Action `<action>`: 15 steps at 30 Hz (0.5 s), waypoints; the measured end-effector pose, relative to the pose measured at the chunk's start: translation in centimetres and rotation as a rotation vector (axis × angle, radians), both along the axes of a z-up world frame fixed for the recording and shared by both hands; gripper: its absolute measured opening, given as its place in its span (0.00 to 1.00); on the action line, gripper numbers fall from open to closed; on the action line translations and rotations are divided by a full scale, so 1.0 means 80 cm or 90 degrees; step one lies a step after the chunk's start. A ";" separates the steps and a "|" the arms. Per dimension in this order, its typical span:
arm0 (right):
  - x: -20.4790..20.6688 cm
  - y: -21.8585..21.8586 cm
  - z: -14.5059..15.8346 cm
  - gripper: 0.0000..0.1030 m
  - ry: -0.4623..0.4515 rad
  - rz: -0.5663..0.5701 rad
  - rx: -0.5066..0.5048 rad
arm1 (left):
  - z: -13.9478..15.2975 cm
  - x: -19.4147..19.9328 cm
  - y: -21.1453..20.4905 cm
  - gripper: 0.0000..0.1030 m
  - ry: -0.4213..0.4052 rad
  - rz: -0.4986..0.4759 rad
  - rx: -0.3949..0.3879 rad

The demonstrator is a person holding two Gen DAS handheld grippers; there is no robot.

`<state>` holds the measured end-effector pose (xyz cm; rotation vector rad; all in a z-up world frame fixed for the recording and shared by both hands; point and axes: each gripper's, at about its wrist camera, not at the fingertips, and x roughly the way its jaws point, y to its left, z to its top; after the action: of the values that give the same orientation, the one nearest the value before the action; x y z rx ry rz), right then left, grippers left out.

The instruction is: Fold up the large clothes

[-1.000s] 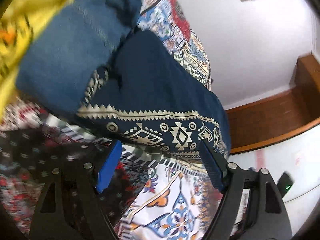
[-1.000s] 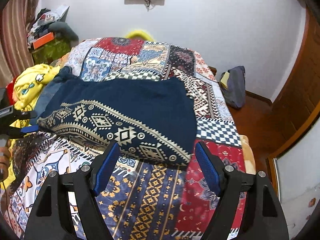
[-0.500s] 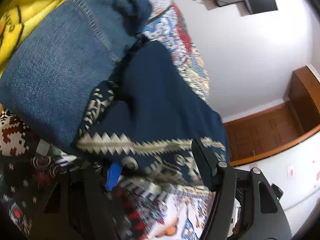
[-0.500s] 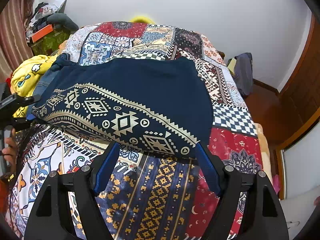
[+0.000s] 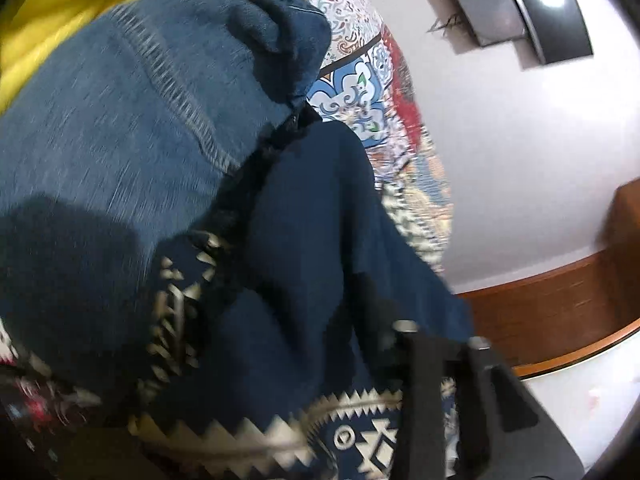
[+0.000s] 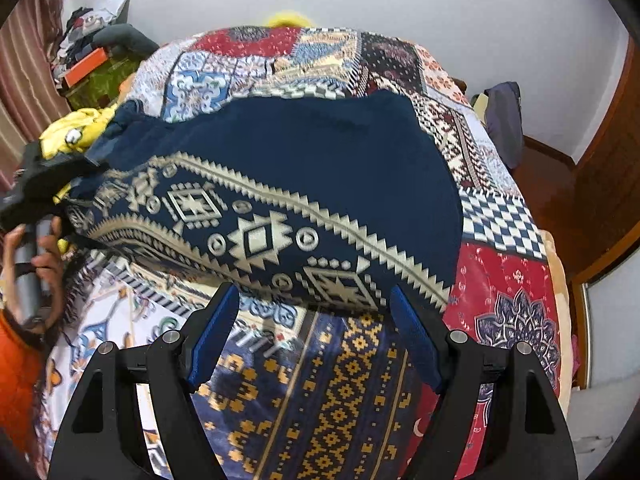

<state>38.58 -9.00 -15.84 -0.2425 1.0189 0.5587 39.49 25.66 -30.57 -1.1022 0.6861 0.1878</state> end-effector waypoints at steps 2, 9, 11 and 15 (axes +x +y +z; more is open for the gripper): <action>0.000 0.004 0.016 0.73 -0.013 0.001 0.013 | 0.009 0.005 0.001 0.21 0.005 -0.003 0.025; 0.007 0.048 0.046 0.73 -0.036 0.028 0.050 | 0.087 -0.021 0.005 0.17 -0.049 0.013 0.136; 0.009 0.072 0.049 0.73 -0.033 0.046 0.064 | 0.110 -0.036 -0.002 0.17 -0.061 0.023 0.181; 0.010 0.129 0.040 0.73 -0.007 0.081 0.110 | 0.156 -0.055 -0.015 0.17 -0.064 0.034 0.306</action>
<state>39.36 1.30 -12.67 -0.1570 0.9432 0.7561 35.11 24.47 -18.07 -0.6643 0.4866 0.3219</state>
